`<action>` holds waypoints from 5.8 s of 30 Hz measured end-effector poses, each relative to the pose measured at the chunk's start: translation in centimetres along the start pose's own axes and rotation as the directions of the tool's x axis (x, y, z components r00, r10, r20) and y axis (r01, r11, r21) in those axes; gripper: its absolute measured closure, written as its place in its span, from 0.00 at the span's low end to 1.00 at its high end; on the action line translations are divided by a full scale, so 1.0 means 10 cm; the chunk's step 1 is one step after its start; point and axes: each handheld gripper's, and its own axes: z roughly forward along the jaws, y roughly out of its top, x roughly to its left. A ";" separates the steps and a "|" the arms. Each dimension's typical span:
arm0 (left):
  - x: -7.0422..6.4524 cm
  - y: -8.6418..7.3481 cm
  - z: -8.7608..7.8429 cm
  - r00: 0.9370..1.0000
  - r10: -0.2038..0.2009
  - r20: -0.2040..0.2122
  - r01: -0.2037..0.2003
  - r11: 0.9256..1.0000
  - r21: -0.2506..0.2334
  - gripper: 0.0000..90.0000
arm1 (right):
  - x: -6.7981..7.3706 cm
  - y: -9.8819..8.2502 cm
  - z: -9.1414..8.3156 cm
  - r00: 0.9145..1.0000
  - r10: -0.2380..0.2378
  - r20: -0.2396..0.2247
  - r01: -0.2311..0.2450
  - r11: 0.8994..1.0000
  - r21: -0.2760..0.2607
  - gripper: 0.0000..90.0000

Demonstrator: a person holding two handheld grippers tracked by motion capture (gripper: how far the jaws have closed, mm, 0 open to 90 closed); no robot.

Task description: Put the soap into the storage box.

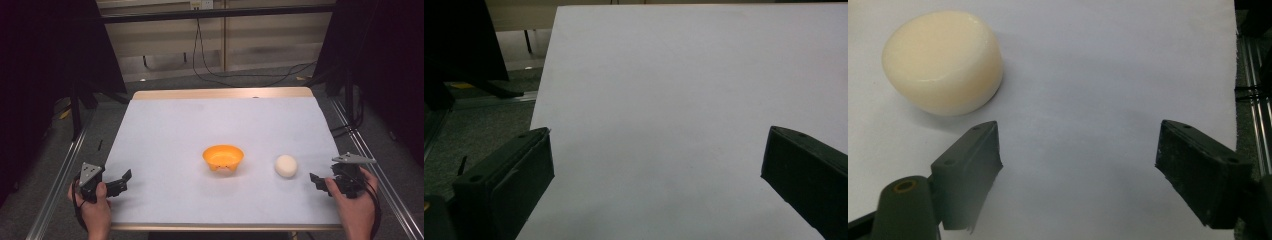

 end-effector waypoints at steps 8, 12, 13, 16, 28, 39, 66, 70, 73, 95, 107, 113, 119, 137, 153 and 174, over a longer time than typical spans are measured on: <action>-0.01 0.00 0.00 1.000 0.006 -0.004 -0.006 1.000 -0.007 0.00 | 0.02 0.12 0.05 0.997 0.008 -0.078 -0.005 0.999 0.033 0.12; -0.01 0.00 0.00 1.000 0.008 -0.007 -0.008 1.000 -0.002 0.00 | 0.07 0.19 0.09 0.993 0.000 -0.117 0.007 0.998 0.058 0.12; -0.01 0.00 0.00 1.000 0.008 -0.006 -0.008 1.000 -0.003 0.00 | 0.08 0.21 0.10 0.992 0.000 -0.124 0.009 0.997 0.070 0.12; -0.01 0.00 0.00 1.000 0.007 -0.006 -0.007 1.000 -0.003 0.00 | 0.12 0.25 0.14 0.991 -0.021 -0.135 0.034 0.994 0.099 0.12; -0.02 0.00 0.00 1.000 0.005 -0.004 -0.005 1.000 -0.005 0.00 | 0.26 0.36 0.30 0.976 -0.036 -0.215 0.072 0.984 0.161 0.08; -0.02 0.00 0.00 1.000 0.008 -0.006 -0.008 1.000 -0.005 0.00 | 0.38 0.47 0.45 0.971 -0.030 -0.237 0.073 0.982 0.176 0.06; -0.02 0.00 0.00 1.000 0.005 -0.005 -0.005 1.000 -0.005 0.00 | 0.58 0.62 0.69 0.979 -0.025 -0.204 0.071 0.972 0.224 0.23; -0.02 0.00 0.00 1.000 0.005 -0.005 -0.005 1.000 -0.005 0.00 | 0.60 0.64 0.69 0.980 -0.034 -0.198 0.079 0.972 0.222 0.26; -0.02 0.00 0.00 1.000 0.005 -0.004 -0.005 1.000 -0.004 0.00 | 0.61 0.64 0.69 0.980 -0.046 -0.192 0.089 0.971 0.223 0.27; 0.00 0.00 0.01 1.000 -0.005 0.001 0.005 1.000 0.004 0.00 | 0.72 0.78 0.57 0.967 -0.078 -0.242 0.123 0.976 0.179 0.27; 0.00 0.00 0.01 1.000 -0.009 -0.002 0.009 1.000 0.004 0.00 | 0.84 0.91 0.57 0.958 -0.094 -0.270 0.145 0.974 0.176 0.27; -0.01 0.00 0.01 1.000 -0.001 -0.002 0.001 1.000 0.009 0.00 | 0.87 1.00 0.55 0.956 -0.099 -0.277 0.149 0.975 0.164 0.27; -0.01 0.00 0.01 1.000 -0.004 -0.003 0.004 1.000 0.006 0.00 | 0.93 1.11 0.53 0.951 -0.110 -0.287 0.160 0.974 0.158 0.27; 0.00 0.00 0.01 1.000 -0.001 0.000 0.001 1.000 0.006 0.00 | 1.18 1.29 0.58 0.935 -0.149 -0.321 0.202 0.969 0.139 0.27; 0.00 0.00 0.01 1.000 -0.001 -0.002 0.001 1.000 0.005 0.00 | 1.34 1.43 0.59 0.926 -0.165 -0.341 0.217 0.968 0.122 0.27; 0.00 0.00 0.01 1.000 -0.006 -0.001 0.006 1.000 0.004 0.00 | 1.60 1.52 0.65 0.909 -0.197 -0.366 0.255 0.960 0.117 0.27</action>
